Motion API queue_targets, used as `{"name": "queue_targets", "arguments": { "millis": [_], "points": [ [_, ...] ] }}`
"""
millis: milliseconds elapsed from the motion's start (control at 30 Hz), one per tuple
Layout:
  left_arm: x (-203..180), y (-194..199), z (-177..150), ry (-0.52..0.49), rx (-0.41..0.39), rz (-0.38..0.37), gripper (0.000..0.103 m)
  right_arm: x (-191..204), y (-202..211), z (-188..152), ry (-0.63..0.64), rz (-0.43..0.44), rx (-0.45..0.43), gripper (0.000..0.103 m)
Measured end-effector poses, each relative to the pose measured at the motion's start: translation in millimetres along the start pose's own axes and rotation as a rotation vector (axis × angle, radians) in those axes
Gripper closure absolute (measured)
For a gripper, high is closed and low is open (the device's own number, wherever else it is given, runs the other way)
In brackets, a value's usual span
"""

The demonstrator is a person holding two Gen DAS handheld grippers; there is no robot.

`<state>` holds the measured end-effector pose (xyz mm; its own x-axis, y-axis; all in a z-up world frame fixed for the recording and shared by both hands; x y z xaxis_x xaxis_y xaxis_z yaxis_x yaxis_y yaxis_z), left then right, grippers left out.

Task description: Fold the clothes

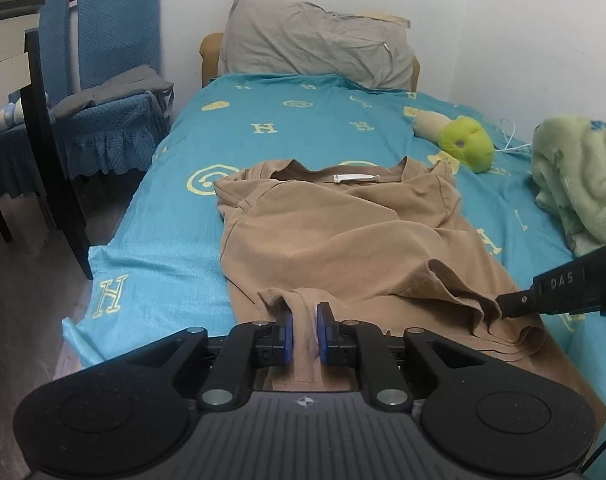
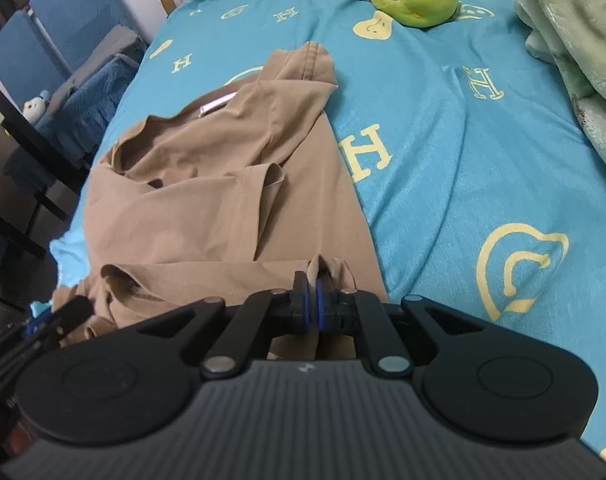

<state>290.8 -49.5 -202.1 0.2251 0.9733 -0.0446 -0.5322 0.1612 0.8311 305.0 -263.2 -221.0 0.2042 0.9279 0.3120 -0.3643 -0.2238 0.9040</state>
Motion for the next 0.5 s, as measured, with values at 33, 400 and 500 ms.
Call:
{"name": "queue_targets", "arguments": {
  "millis": [33, 400, 500],
  "points": [
    [0, 4, 0, 0.010, -0.006, 0.003, 0.085, -1, 4, 1, -0.010, 0.010, -0.012, 0.089],
    [-7, 71, -12, 0.054, -0.071, 0.028, 0.016, 8, 94, -27, 0.005, 0.106, -0.224, 0.011],
    [-10, 92, -27, 0.079, -0.075, 0.036, 0.005, 6, 108, -45, 0.009, 0.101, -0.207, 0.011]
  ]
}}
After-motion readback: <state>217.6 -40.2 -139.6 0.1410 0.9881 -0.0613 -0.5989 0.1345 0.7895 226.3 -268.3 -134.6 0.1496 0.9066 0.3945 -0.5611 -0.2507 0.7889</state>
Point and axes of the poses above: each gripper's, at about its wrist camera, not at the fingertips, and y roughly against the way its jaws point, x to its left, z to its top, the point moved 10 cm from there along -y, roughly the way its jaws point, and after that the axes turned 15 degrees about x, right-handed, at the moved point
